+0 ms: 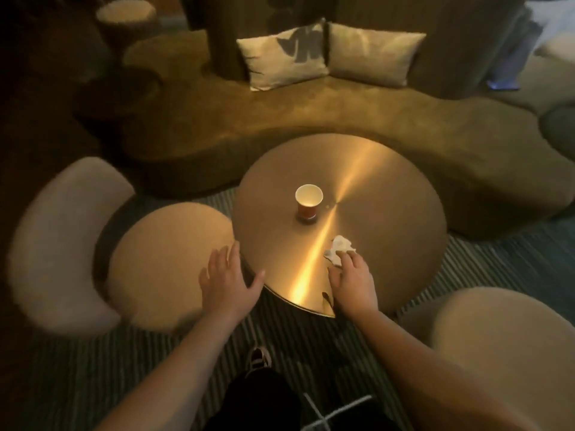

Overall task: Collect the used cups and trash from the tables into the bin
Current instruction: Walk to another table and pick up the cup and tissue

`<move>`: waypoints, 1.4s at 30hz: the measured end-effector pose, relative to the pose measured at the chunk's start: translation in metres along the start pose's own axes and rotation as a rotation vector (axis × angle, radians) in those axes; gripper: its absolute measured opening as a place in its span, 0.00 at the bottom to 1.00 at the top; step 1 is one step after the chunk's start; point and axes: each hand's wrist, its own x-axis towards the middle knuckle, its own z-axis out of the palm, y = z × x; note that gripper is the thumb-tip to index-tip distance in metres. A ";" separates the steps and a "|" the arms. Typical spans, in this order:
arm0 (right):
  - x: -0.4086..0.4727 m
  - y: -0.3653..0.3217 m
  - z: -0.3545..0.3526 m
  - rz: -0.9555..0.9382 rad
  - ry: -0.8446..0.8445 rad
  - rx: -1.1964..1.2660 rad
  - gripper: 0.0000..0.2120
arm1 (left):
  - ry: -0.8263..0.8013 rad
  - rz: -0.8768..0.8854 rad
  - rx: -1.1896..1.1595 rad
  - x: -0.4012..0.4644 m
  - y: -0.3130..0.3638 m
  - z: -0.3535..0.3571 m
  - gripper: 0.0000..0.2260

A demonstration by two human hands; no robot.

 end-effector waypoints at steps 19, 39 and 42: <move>0.088 0.024 0.048 0.199 -0.094 -0.238 0.36 | -0.216 0.523 -0.091 0.219 0.107 0.071 0.50; 0.077 0.034 0.088 0.363 0.083 -0.161 0.20 | -0.243 0.670 -0.268 0.207 0.132 0.108 0.36; 0.054 0.035 0.075 0.423 0.143 -0.097 0.19 | -0.269 0.714 -0.234 0.187 0.133 0.100 0.35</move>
